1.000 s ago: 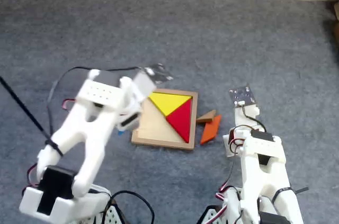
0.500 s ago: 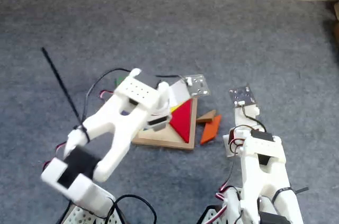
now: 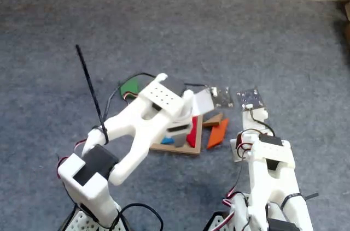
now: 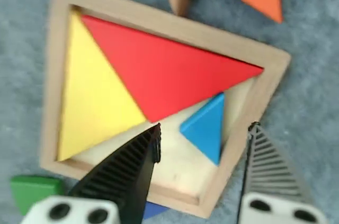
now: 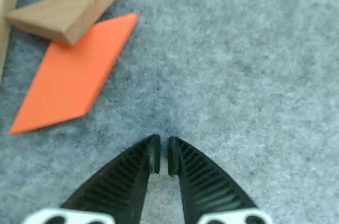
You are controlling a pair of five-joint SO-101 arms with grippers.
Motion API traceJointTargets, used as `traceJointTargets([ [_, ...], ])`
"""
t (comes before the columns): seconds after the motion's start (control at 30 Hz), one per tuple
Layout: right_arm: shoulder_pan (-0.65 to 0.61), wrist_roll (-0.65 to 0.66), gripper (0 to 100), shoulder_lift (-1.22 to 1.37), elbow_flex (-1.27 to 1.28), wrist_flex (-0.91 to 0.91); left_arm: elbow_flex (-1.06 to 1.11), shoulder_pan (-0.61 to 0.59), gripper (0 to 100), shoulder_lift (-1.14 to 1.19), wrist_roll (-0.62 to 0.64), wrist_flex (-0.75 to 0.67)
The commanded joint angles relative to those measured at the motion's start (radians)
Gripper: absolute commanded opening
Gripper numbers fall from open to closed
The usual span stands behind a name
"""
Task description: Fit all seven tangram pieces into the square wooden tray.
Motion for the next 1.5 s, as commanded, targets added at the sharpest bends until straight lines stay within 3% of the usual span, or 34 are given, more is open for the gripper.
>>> traceJointTargets([
  [0.0, 0.013, -0.009, 4.8, -0.008, 0.008, -0.021, -0.12, -0.062, 26, -0.028, 0.0, 0.055],
  [0.17, 0.013, -0.009, 4.8, -0.008, 0.008, -0.021, -0.165, -0.17, 26, -0.094, 0.008, 0.084],
  [0.63, 0.028, -0.009, 4.8, -0.008, 0.022, -0.041, -0.193, -0.553, 27, -0.105, 0.453, 0.014],
  [0.8, 0.028, -0.009, 4.8, -0.016, 0.036, -0.042, -0.223, -0.588, 33, -0.024, 0.514, 0.008],
  [1.27, 0.028, -0.009, 4.8, -0.018, 0.039, -0.042, -0.604, -0.591, 33, 0.447, 0.689, 0.025],
  [1.47, 0.028, -0.009, 4.8, -0.018, 0.039, -0.042, -0.736, -0.593, 26, 0.572, 0.683, 0.127],
])
